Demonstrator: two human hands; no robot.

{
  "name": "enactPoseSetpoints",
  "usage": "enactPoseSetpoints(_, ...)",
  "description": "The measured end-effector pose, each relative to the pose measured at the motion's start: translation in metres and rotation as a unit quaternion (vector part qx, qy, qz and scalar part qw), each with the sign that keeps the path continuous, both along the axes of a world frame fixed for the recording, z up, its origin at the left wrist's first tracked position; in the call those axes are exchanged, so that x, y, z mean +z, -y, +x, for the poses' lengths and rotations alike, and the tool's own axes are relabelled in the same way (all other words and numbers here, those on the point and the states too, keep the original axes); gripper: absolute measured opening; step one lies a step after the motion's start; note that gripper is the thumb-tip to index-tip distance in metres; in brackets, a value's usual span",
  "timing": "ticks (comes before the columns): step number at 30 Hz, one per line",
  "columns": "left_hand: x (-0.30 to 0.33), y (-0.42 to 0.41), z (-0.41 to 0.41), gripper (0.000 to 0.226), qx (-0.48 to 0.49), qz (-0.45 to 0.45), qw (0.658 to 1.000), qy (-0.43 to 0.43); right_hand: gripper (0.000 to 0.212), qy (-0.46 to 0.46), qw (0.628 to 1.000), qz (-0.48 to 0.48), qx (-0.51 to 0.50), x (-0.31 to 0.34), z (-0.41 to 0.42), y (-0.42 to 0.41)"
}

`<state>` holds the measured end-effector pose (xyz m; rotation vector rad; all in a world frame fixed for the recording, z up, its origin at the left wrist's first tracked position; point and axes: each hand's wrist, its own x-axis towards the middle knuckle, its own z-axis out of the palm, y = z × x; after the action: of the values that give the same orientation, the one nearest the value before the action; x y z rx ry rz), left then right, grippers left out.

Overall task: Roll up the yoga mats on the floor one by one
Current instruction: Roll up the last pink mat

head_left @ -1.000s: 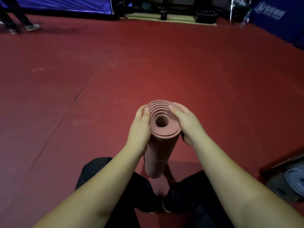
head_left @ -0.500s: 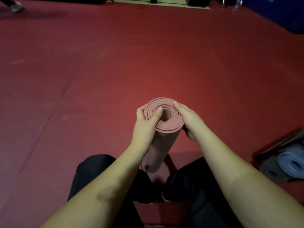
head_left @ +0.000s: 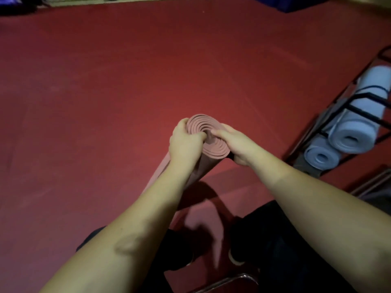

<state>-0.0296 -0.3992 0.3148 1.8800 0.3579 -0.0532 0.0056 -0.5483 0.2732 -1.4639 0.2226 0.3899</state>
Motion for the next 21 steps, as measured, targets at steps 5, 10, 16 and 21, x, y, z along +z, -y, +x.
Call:
enactPoseSetpoints(5, -0.047, 0.093, 0.022, 0.081, -0.097, 0.104, 0.989, -0.043, 0.02, -0.066, 0.997, -0.026, -0.017, -0.055, -0.003, 0.095)
enactPoseSetpoints(10, -0.081, 0.179, 0.035, 0.068, -0.152, 0.173, 0.97, -0.072, 0.03, -0.145, 0.989, 0.03, -0.029, -0.111, -0.007, 0.189)
enactPoseSetpoints(16, -0.143, 0.262, 0.047, 0.057, -0.238, 0.26, 0.931, -0.098, 0.025, -0.284, 0.928, -0.123, -0.209, -0.231, -0.096, 0.292)
enactPoseSetpoints(21, -0.194, 0.304, 0.046, 0.049, -0.328, 0.297, 0.89, -0.109, 0.034, -0.373, 0.861, -0.32, -0.135, -0.336, -0.211, 0.333)
